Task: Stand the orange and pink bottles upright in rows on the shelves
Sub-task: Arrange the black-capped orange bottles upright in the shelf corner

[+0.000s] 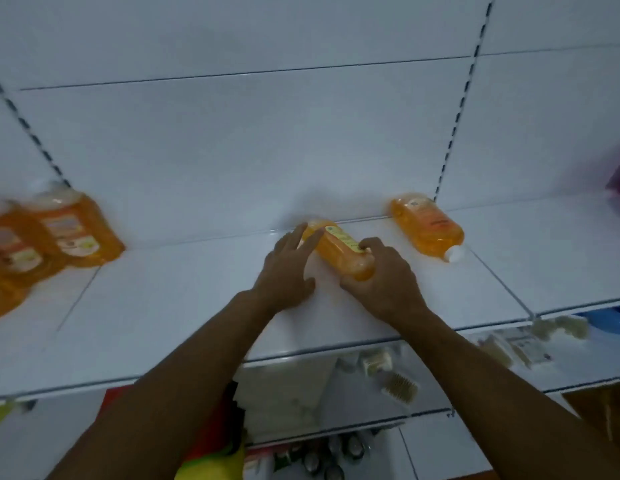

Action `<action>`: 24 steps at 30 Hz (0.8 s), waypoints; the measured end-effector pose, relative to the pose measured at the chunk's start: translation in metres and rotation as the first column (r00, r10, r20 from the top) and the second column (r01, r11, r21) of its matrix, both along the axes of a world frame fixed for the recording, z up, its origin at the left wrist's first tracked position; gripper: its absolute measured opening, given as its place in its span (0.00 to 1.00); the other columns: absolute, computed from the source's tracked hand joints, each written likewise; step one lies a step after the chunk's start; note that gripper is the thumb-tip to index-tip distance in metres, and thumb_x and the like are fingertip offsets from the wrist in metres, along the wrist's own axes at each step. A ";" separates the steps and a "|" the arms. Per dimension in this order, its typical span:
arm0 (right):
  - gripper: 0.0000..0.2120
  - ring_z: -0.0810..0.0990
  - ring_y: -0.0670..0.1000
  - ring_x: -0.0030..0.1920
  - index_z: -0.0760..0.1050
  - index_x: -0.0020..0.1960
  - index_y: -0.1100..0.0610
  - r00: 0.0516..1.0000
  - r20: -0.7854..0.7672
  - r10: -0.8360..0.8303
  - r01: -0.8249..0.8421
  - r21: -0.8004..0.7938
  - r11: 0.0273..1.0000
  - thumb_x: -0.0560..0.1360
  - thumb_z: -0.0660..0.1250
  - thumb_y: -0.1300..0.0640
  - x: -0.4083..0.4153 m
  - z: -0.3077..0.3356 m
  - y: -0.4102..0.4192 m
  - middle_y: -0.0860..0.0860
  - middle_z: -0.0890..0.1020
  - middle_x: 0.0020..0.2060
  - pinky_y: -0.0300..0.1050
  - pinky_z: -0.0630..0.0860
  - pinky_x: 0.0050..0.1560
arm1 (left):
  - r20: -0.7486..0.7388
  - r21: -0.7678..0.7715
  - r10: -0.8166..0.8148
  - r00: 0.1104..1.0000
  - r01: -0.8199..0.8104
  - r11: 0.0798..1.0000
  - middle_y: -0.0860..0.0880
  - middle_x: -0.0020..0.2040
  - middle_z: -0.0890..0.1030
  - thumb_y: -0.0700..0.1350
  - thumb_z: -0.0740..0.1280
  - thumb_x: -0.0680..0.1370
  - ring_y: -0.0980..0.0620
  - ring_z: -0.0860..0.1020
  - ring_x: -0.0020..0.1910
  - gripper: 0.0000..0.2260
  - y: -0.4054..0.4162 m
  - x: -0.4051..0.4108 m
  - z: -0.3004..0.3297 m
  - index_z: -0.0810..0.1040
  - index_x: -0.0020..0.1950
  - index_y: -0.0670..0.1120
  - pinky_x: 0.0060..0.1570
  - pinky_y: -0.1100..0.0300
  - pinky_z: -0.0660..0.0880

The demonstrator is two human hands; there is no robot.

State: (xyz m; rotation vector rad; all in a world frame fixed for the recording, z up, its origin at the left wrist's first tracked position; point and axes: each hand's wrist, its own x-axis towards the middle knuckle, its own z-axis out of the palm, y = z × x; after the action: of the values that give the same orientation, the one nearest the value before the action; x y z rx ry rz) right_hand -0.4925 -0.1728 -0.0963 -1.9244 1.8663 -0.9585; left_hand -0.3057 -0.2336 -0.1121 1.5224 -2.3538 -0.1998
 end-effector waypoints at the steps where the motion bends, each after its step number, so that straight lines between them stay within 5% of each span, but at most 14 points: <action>1: 0.30 0.76 0.51 0.49 0.68 0.65 0.52 0.998 0.045 0.043 -0.043 -0.011 0.999 0.68 0.73 0.43 0.010 0.003 0.003 0.51 0.76 0.53 0.42 0.69 0.46 | 0.025 -0.062 0.052 0.998 -0.050 0.997 0.48 0.80 0.48 0.48 0.73 0.73 0.41 0.51 0.78 0.43 0.010 0.013 -0.001 0.48 0.79 0.56 0.73 0.42 0.58; 4: 0.22 0.77 0.50 0.45 0.71 0.61 0.51 0.962 0.181 0.203 -0.199 -0.040 0.979 0.70 0.72 0.45 0.049 0.005 0.015 0.48 0.78 0.47 0.40 0.73 0.42 | 0.041 -0.214 0.173 0.984 -0.161 0.964 0.45 0.79 0.54 0.55 0.75 0.70 0.38 0.55 0.76 0.43 0.040 0.057 -0.002 0.56 0.78 0.53 0.71 0.36 0.60; 9: 0.20 0.77 0.48 0.39 0.73 0.58 0.50 0.848 0.203 0.489 -0.477 -0.105 0.872 0.69 0.75 0.48 0.130 0.007 0.043 0.48 0.79 0.44 0.36 0.72 0.38 | -0.016 -0.195 0.373 0.928 -0.369 0.909 0.48 0.70 0.72 0.54 0.74 0.70 0.40 0.68 0.69 0.30 0.113 0.140 0.011 0.70 0.69 0.50 0.65 0.39 0.67; 14: 0.25 0.78 0.47 0.49 0.70 0.63 0.48 0.708 0.291 0.644 -0.637 -0.132 0.760 0.70 0.74 0.43 0.227 0.026 0.079 0.47 0.79 0.51 0.33 0.74 0.46 | -0.201 -0.177 0.551 0.810 -0.583 0.793 0.48 0.65 0.76 0.54 0.75 0.70 0.45 0.73 0.61 0.29 0.200 0.233 0.023 0.72 0.68 0.49 0.60 0.50 0.71; 18: 0.34 0.73 0.47 0.61 0.64 0.69 0.45 0.573 0.256 0.779 -0.757 -0.199 0.622 0.68 0.74 0.41 0.316 0.036 0.106 0.46 0.75 0.63 0.43 0.74 0.58 | -0.383 -0.098 0.633 0.673 -0.710 0.697 0.50 0.58 0.78 0.55 0.76 0.70 0.50 0.77 0.52 0.30 0.255 0.301 0.039 0.70 0.68 0.50 0.49 0.55 0.74; 24: 0.30 0.74 0.50 0.57 0.67 0.66 0.47 0.478 0.173 0.861 -0.794 -0.335 0.508 0.68 0.75 0.44 0.455 0.046 0.135 0.45 0.76 0.58 0.48 0.76 0.51 | -0.576 0.055 0.673 0.464 -0.799 0.598 0.51 0.48 0.80 0.52 0.78 0.68 0.51 0.79 0.45 0.26 0.307 0.412 0.042 0.70 0.60 0.49 0.45 0.50 0.78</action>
State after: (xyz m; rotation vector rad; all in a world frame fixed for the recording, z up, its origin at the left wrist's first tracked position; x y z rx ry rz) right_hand -0.0371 -0.0376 -0.0499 -2.2240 0.4477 -1.0202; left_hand 0.1061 0.0735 -0.0701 1.9009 -1.0574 -0.1137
